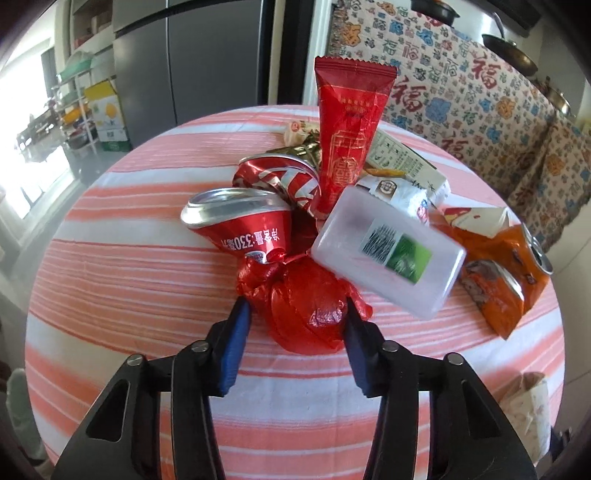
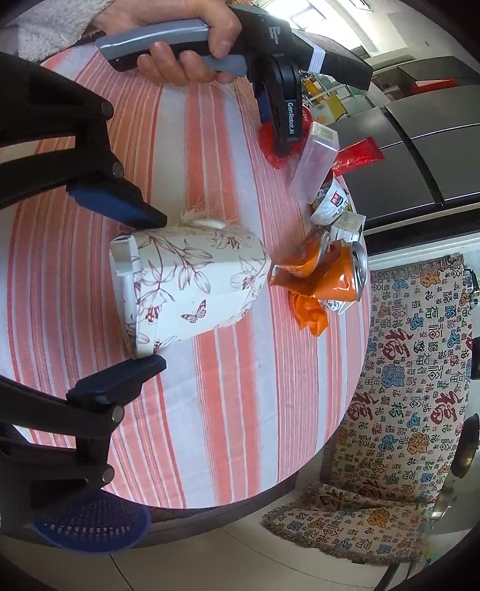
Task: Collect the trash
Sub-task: 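Grasp the red plastic bag with the left gripper while the right grasps the floral paper cup, then lift the red bag and floral cup and carry both toward the blue wastebasket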
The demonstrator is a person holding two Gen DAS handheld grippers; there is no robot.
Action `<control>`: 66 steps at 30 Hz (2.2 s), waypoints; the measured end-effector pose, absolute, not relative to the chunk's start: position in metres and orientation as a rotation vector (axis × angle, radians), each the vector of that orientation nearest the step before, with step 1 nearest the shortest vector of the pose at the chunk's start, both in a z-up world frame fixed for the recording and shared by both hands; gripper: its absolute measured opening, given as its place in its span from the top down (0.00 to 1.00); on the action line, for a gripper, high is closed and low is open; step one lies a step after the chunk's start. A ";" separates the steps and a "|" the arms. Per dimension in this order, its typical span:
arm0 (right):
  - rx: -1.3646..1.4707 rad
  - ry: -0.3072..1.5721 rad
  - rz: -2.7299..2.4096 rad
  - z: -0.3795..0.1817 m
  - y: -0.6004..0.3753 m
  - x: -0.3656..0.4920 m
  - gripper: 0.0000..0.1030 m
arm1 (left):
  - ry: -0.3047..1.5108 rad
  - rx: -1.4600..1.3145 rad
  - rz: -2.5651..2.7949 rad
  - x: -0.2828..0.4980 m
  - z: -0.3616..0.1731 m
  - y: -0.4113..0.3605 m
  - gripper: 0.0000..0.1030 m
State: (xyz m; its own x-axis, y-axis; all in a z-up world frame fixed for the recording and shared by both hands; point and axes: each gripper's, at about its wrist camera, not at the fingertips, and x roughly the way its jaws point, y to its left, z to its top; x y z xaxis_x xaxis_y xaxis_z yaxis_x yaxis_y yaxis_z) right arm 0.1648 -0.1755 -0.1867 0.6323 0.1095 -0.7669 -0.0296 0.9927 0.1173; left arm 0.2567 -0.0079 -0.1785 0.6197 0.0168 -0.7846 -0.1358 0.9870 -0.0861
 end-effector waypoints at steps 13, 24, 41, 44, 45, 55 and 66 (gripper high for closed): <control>0.063 0.893 0.087 -0.178 -0.175 0.159 0.31 | 1.070 0.150 -0.213 0.171 -0.157 0.012 0.42; 0.110 1.021 0.206 -0.150 -0.189 0.184 0.17 | 1.103 -0.047 -0.114 0.166 -0.164 0.031 0.09; -0.075 1.172 0.288 -0.135 -0.159 0.205 0.76 | 1.077 0.003 -0.214 0.149 -0.148 -0.007 0.57; -0.033 1.176 0.297 -0.134 -0.166 0.205 0.99 | 1.068 0.028 -0.232 0.149 -0.145 -0.025 0.57; -0.057 1.166 0.284 -0.133 -0.167 0.204 0.99 | 1.069 0.038 -0.226 0.149 -0.147 -0.029 0.57; -0.157 1.229 0.296 -0.155 -0.154 0.215 0.00 | 1.090 0.022 -0.276 0.137 -0.155 -0.039 0.57; -0.077 1.203 0.251 -0.139 -0.191 0.206 0.39 | 1.057 0.058 -0.434 0.135 -0.133 -0.105 0.57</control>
State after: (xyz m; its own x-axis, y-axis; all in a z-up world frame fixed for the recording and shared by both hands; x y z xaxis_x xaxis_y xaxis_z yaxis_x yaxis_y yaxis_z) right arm 0.2062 -0.1908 -0.1393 0.3352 0.1510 -0.9300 -0.2328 0.9697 0.0736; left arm 0.1349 -0.1047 -0.1330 0.4156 -0.3179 -0.8522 0.3726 0.9142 -0.1593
